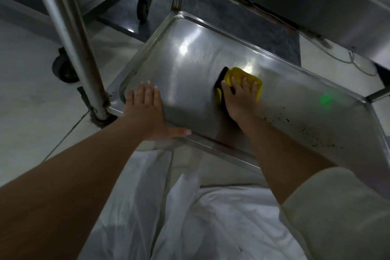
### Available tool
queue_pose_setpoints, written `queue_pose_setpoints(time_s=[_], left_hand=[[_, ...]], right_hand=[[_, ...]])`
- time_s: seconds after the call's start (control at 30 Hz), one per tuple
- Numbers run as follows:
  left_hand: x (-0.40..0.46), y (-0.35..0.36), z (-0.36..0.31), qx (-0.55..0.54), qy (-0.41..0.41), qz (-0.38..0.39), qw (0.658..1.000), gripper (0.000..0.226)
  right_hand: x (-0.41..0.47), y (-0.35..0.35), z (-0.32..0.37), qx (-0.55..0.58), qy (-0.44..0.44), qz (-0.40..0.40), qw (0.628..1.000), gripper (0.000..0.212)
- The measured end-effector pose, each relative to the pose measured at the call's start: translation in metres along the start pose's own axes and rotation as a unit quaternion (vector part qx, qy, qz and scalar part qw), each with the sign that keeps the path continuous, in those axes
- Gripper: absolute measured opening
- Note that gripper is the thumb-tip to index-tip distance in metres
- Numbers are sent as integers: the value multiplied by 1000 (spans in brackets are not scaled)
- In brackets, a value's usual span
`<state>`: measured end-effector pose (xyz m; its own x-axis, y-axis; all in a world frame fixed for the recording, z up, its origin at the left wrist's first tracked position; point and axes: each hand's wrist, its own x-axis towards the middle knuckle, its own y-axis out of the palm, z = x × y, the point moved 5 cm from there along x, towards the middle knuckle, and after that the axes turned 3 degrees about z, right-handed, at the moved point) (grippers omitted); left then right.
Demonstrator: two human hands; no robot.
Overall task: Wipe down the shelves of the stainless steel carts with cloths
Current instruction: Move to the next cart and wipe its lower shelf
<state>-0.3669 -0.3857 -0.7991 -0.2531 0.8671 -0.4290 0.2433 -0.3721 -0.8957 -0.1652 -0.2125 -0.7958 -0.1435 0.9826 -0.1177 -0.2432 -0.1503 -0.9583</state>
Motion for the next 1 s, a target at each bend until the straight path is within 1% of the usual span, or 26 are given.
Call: queue_pose_setpoints(time_s=[0.1,0.17,0.23,0.27,0.33,0.37,0.43,0.5,0.6,0.63,0.7,0.77,0.87,1.0], left_hand=[[0,1,1,2,5,-14,1000,148],[-1,-1,0,8,3,-14,1000,142],[-2,-5,-7,8,0,-9,1000,132],[-2,-7,-13,-8,0,-11,1000,128],[0,-11,-30,-34,5,-30,999,130],[1,-12,-42,-22,6,-37,999,133],[5,-5,-66,14,-5,-22,1000,135],[9,6,-94,28,10,-19,999,126],[9,24,-121,61,61,-70,994,107],[9,27,-123,74,62,-85,992,105],[9,27,-122,92,56,-88,990,111],[8,26,-121,95,58,-73,991,117],[9,25,-119,94,57,-61,992,115],[10,28,-115,94,57,-54,992,113]], right_hand=[[-10,-8,-32,-10,23,26,999,48],[-23,-12,-48,-37,10,49,998,47],[-43,-14,-60,-61,-25,61,996,50],[-55,-14,-67,-48,-42,63,996,54],[-80,-16,-77,5,-57,63,996,66],[-90,-16,-81,15,-61,63,996,67],[-105,-13,-86,-9,-78,64,995,64],[-114,-12,-88,-37,-116,67,990,65],[-115,-14,-89,-70,-188,38,979,63],[-112,-15,-89,-81,-215,21,973,61],[-98,-18,-84,-101,-249,3,963,59],[-77,-18,-79,-112,-243,16,963,60],[-43,-21,-83,-91,-190,40,977,63],[-22,-28,-118,-66,-127,21,989,68]])
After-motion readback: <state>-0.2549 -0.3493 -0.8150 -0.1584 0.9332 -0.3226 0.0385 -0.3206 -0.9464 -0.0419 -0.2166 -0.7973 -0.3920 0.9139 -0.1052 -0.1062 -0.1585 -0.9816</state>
